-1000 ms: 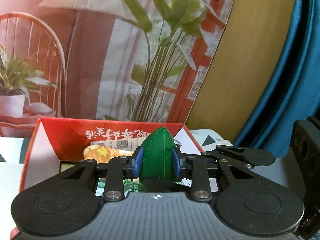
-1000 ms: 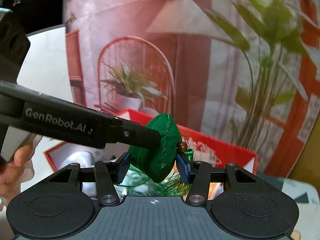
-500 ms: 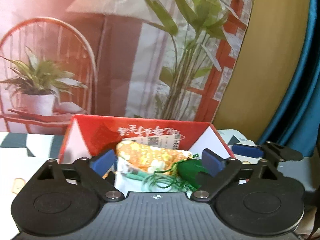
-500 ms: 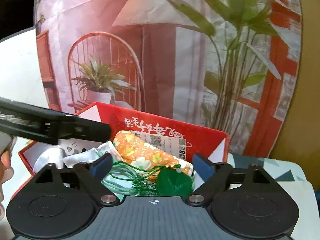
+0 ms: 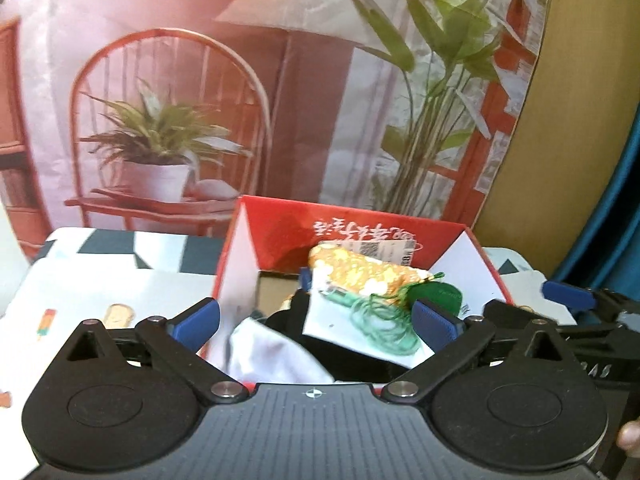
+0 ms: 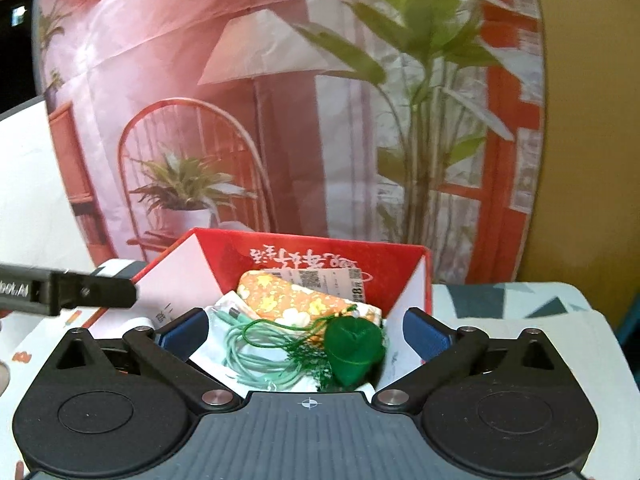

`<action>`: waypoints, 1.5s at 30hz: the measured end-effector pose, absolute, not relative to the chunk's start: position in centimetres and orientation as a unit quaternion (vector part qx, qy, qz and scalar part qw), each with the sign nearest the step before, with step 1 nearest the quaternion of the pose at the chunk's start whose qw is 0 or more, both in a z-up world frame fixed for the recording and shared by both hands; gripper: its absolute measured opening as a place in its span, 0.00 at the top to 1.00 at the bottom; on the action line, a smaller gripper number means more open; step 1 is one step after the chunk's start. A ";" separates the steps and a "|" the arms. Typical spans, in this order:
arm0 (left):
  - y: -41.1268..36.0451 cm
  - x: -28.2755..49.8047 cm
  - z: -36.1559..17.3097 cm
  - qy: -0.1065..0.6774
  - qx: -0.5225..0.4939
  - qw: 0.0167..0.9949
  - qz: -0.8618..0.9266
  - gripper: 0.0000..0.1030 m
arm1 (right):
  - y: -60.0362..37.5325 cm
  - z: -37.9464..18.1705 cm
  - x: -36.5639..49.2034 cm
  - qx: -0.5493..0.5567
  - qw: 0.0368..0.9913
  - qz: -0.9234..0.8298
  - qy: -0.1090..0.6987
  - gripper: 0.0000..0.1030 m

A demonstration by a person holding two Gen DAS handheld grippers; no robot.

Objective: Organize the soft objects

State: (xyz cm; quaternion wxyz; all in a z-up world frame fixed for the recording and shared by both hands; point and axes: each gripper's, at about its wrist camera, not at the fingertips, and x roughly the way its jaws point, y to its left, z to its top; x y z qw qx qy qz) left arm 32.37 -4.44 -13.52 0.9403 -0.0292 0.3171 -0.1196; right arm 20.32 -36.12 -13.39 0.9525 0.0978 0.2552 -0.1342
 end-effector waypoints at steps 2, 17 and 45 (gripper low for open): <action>-4.1 31.5 -13.1 0.315 -0.025 0.942 -0.111 0.00 | -35.6 -12.9 19.6 0.106 0.951 -0.143 0.252 0.00; -2.0 20.3 -6.7 0.254 0.001 0.965 -0.057 0.00 | -29.9 -7.0 12.1 0.133 0.949 -0.178 0.223 0.00; 0.3 0.4 0.4 0.148 0.001 0.989 0.010 0.00 | -17.1 2.7 -2.8 0.056 0.973 -0.174 0.142 0.00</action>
